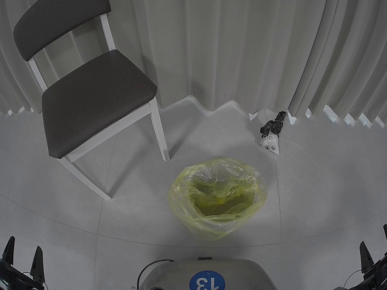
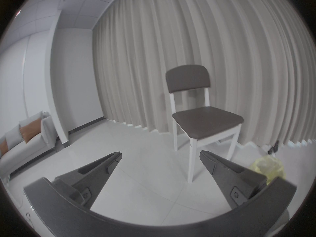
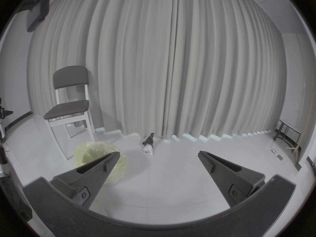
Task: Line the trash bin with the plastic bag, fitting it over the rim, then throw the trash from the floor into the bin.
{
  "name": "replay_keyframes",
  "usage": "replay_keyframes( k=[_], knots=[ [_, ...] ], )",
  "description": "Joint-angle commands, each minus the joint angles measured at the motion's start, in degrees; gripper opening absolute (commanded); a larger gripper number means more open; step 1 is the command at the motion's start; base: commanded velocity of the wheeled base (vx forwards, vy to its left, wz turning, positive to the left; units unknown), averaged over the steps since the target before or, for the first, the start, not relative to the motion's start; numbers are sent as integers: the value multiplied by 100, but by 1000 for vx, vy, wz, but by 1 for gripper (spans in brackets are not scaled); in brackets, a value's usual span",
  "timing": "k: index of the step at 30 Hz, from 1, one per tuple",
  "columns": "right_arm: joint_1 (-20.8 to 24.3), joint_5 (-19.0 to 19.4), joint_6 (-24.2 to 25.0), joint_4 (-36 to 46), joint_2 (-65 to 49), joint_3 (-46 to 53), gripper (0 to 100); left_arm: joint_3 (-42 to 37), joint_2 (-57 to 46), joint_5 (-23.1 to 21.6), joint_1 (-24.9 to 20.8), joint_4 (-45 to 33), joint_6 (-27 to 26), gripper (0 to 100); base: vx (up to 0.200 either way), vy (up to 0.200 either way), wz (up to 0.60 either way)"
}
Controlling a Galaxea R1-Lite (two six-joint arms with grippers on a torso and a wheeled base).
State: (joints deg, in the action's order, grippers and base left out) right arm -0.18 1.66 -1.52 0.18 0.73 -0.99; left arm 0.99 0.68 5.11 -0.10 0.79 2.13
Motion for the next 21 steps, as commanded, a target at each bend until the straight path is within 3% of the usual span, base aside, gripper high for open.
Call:
replay_keyframes(
  k=[1,7,21],
  knots=[
    [1,10,3,-1,-73,99,100,-2,-68,-1,1,0,6,100,0,0,0],
    [1,107,3,-9,-73,99,100,24,-59,-335,-8,-62,-81,100,0,0,0],
    [1,1,108,-1,-73,99,100,59,-59,-397,-8,-132,-187,100,200,0,0]
  ],
)
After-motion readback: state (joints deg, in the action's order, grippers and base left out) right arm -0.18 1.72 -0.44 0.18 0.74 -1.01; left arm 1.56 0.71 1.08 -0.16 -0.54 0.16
